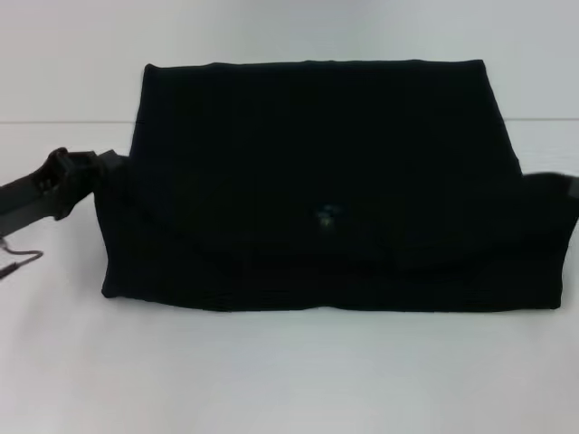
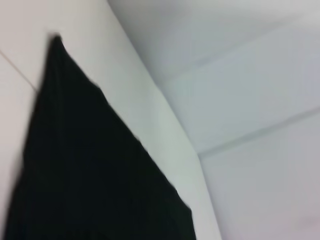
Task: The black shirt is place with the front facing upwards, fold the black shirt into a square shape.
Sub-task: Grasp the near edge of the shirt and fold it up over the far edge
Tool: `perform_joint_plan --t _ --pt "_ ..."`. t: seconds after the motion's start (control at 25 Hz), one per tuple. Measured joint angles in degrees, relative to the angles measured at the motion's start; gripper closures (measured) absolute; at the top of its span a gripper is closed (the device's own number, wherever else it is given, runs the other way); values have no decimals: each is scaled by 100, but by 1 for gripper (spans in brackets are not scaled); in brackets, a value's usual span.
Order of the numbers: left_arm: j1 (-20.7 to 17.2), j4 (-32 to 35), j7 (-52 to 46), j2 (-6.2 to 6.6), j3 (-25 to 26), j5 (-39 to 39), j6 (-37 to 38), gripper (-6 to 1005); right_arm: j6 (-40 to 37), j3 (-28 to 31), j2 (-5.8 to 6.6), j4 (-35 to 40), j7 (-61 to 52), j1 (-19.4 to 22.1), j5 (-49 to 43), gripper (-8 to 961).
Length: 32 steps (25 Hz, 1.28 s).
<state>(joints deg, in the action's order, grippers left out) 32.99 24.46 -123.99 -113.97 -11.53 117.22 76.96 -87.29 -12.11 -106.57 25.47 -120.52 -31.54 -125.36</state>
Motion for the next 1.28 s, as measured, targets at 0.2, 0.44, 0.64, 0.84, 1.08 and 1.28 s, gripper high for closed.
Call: perform_joint_plan --t 0.2,0.44,0.64,0.84,1.08,1.28 --pt "80 -71 540 -268 -4 -364 -475 967 846 -16 -377 -148 653 -84 458 923" --pt "249 -90 1046 -435 -21 -727 -955 965 1582 -16 -717 -160 1240 -316 750 923" --pt "361 -94 1214 -465 -17 -956 -1319 963 1844 -7 -821 -177 1573 -380 1290 923" --pt "443 -112 1567 -617 -48 -1208 -1746 961 2169 -18 -981 -187 1885 -387 1591 923" --pt "637 -171 1822 -725 -51 -1224 -2301 958 2551 -25 -1128 -190 2263 -410 1799 922" --pt "775 -174 2067 -792 -51 -1243 -2527 955 2801 -3 -1208 -207 2552 -456 1843 907"
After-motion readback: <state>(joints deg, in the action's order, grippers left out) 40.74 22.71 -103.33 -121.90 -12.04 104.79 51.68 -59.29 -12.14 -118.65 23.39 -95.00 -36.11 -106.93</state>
